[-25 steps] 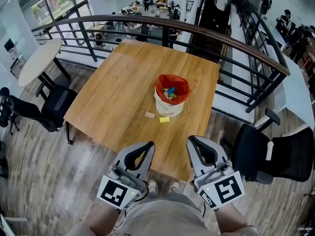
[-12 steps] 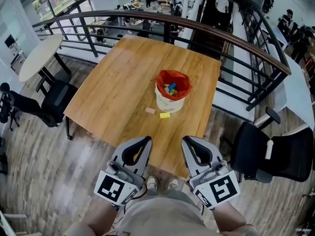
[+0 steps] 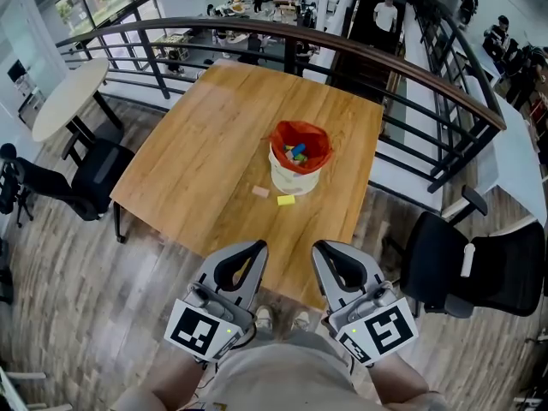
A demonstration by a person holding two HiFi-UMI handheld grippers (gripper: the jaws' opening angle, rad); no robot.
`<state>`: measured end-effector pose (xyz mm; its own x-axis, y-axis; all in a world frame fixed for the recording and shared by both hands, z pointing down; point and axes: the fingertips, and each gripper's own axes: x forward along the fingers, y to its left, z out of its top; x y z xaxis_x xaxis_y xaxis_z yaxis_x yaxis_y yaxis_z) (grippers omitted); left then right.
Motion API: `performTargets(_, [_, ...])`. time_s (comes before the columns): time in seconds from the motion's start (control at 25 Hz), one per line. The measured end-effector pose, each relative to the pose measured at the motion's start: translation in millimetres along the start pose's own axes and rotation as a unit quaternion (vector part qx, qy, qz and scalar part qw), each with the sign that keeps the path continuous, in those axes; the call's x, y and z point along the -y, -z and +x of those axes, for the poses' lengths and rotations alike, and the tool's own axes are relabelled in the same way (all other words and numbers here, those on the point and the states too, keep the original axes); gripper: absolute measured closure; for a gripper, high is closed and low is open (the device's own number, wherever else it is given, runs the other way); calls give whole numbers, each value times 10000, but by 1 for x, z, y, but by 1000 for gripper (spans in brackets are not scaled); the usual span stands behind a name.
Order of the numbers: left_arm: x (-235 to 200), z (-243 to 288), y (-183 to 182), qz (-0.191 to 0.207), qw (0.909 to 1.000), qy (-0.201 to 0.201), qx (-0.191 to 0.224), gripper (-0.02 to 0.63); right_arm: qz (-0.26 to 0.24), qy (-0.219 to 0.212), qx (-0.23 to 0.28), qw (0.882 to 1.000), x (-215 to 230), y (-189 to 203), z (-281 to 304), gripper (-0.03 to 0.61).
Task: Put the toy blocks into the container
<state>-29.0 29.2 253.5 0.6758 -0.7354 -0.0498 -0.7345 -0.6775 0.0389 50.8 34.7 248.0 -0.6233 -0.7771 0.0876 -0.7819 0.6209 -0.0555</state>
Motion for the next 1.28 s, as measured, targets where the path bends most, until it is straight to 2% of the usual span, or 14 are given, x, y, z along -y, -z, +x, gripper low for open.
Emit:
performTargets(0.4, [-4, -5, 4, -63, 9999, -105, -84, 603, 266, -132, -63, 9995, 0, 12, 3, 551])
performTargets(0.64, [-12, -8, 2, -128, 9997, -217, -62, 603, 215, -242, -146, 9994, -3, 17, 13, 549])
performTargets(0.92, [-33, -6, 0, -68, 9991, -413, 33, 603, -155, -312, -59, 9994, 4, 9, 45, 548])
performTargets(1.12, [-60, 5, 5, 92, 9983, -567, 17, 603, -458, -230, -205, 9985, 18, 14, 74, 546])
performTargets(1.16, [-67, 8, 7, 130, 9982, -593, 4, 603, -488, -199, -262, 9983, 20, 17, 81, 541])
performTargets(1.28, [-86, 18, 11, 189, 9974, -692, 15, 601, -460, -135, -471, 9977, 26, 32, 99, 451])
